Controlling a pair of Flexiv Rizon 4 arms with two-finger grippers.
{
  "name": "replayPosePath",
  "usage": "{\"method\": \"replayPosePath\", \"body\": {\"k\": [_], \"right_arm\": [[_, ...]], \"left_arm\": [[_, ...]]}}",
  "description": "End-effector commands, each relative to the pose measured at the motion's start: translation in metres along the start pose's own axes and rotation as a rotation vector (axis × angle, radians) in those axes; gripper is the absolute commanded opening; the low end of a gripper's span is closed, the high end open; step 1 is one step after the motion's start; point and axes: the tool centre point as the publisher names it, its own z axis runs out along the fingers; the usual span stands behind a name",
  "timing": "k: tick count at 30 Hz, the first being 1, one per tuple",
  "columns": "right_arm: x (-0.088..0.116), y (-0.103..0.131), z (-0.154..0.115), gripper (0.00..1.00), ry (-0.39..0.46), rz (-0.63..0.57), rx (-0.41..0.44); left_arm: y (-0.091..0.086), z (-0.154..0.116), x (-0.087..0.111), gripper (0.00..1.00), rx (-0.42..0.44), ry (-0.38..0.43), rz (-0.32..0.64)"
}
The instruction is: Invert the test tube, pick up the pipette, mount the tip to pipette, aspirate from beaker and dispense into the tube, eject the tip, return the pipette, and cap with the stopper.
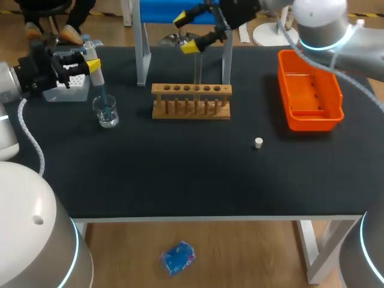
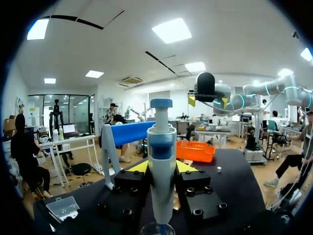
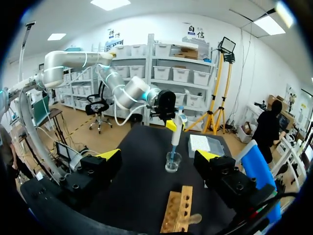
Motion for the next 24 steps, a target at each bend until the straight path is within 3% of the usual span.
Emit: {"method": "replayPosePath", "body": {"k": [1, 10, 24], "right_arm": [[0.012, -0.019, -0.027, 1.0, -0.056, 0.005, -0.014], [0.013, -0.055, -0.056, 1.0, -0.066, 0.056, -0.018], [0.0, -0.101, -0.057, 1.0, -0.063, 0.111, 0.003]], "left_arm": [[0.0, 0.0, -0.001, 0.0, 0.001, 0.002, 0.001], [0.0, 0.0, -0.001, 0.0, 0.001, 0.002, 0.001], [0.0, 0.0, -0.001, 0.0, 0.001, 0.002, 0.001]]}}
